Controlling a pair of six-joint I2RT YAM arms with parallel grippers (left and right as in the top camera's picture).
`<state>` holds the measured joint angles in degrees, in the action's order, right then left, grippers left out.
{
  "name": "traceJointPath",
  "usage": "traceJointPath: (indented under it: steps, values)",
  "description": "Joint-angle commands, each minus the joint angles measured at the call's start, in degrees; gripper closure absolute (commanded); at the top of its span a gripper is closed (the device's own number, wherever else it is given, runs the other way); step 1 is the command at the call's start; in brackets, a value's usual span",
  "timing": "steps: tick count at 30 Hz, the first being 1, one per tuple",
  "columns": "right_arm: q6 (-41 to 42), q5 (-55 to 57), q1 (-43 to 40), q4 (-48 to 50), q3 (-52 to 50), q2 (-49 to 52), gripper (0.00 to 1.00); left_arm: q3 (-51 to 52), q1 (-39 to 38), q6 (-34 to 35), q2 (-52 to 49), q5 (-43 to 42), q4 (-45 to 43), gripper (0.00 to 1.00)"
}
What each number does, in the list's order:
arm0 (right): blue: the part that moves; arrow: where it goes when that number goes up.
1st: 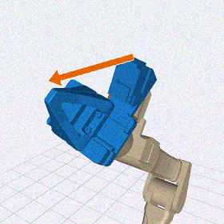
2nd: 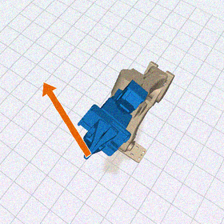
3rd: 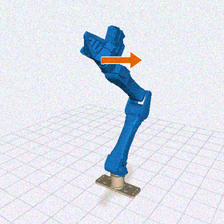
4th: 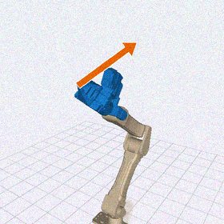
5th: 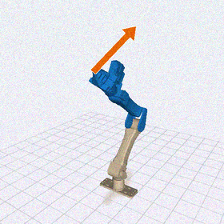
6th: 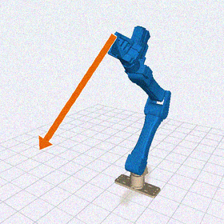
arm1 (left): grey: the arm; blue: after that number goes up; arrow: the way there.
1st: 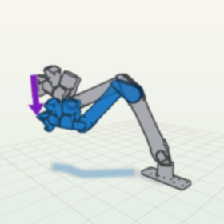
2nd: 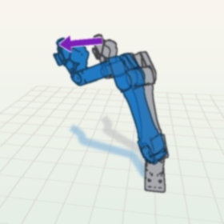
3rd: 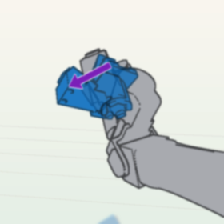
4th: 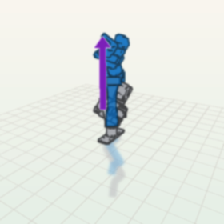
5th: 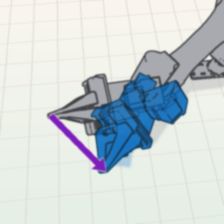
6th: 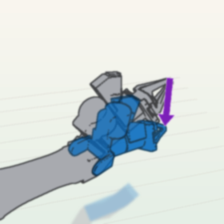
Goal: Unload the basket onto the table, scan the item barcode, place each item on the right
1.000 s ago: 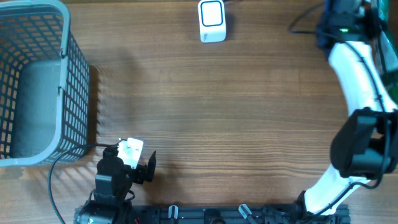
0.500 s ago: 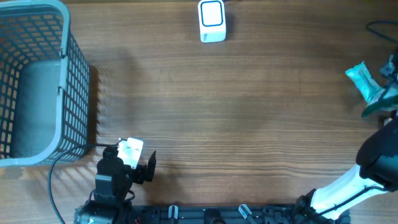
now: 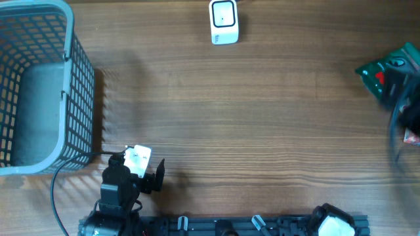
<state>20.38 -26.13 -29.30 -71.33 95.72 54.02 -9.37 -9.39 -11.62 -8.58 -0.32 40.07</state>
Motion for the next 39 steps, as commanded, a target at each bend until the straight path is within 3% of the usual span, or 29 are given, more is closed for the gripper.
traceJointPath:
  steps: [1,4,8,10,13,18,22,23,26,28,34,39]
  values:
    - [4.6,-2.2,0.2,-4.6,0.3,-13.2,0.00,0.1,-0.2,0.5,0.3,-0.3,0.0,0.00]
    - [5.7,-2.2,0.2,-8.2,0.3,-23.5,0.00,0.1,-0.2,0.5,0.3,-0.3,0.0,0.00]
    - [4.4,2.8,0.1,-17.4,0.2,-30.0,0.00,0.1,-0.2,0.5,0.3,-0.3,0.0,0.00]
    - [-2.3,3.2,0.2,-16.6,-2.3,-30.4,0.00,0.1,-0.2,0.5,0.3,-0.3,0.0,0.00]
    - [-3.9,0.1,4.9,-1.6,-11.4,-36.2,0.00,0.1,-0.2,0.5,0.3,-0.3,0.0,0.00]
    - [0.0,-3.1,11.1,33.4,-41.1,-51.9,0.00,0.1,-0.2,0.5,0.3,-0.3,0.0,0.00]
    - [3.8,-1.5,19.3,66.8,-65.7,-53.7,0.00,0.1,-0.2,0.5,0.3,-0.3,0.0,0.00]
    - [3.7,2.3,22.9,71.2,-70.1,-53.8,0.00,0.1,-0.2,0.5,0.3,-0.3,0.0,0.00]
    - [3.6,19.2,33.8,77.7,-81.0,-53.8,0.00,0.1,-0.2,0.5,0.3,-0.3,0.0,0.00]
    - [3.8,22.1,35.4,80.8,-84.9,-53.8,0.00,0.1,-0.2,0.5,0.3,-0.3,0.0,0.00]
    - [5.7,22.3,35.6,83.4,-95.2,-53.8,0.00,0.1,-0.2,0.5,0.3,-0.3,0.0,0.00]
    - [5.1,22.6,35.6,75.8,-95.4,-53.9,0.00,0.1,-0.2,0.5,0.3,-0.3,0.0,0.00]
